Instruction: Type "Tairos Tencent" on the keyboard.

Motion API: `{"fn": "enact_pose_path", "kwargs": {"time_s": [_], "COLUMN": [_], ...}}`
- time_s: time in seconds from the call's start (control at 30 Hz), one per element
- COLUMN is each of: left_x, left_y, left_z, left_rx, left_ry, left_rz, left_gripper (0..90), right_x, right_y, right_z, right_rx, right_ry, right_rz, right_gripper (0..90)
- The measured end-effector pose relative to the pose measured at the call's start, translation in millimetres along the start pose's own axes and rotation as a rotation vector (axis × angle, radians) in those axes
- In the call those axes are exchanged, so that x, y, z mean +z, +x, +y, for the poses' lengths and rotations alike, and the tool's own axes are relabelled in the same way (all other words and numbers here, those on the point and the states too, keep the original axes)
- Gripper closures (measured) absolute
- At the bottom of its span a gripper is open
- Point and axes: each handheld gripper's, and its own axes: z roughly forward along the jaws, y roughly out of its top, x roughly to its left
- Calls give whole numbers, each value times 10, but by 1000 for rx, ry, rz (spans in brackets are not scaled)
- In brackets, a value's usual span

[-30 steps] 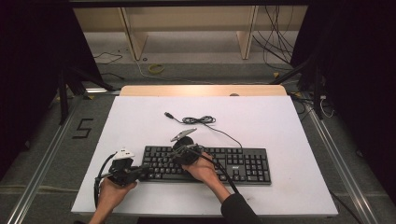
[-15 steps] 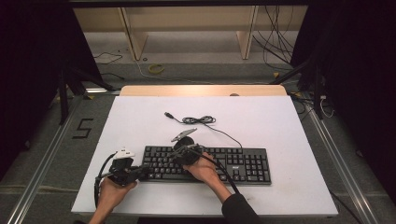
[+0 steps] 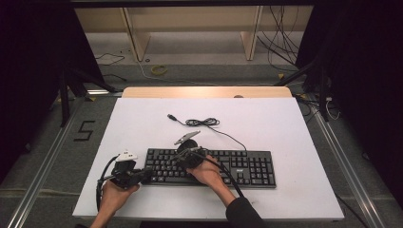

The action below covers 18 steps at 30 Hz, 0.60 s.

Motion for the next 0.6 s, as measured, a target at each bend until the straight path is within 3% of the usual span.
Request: {"fn": "enact_pose_path", "kwargs": {"time_s": [0.6], "left_x": [30], "left_y": [5], "left_z": [-9], "left_rx": [-9], "left_ry": [13], "left_rz": [4], "left_gripper": [898], "right_x": [34], "right_y": [18], "right_z": [-30], "right_rx": [-10], "right_ry": [7], "right_rz": [-17], "right_gripper": [900]}}
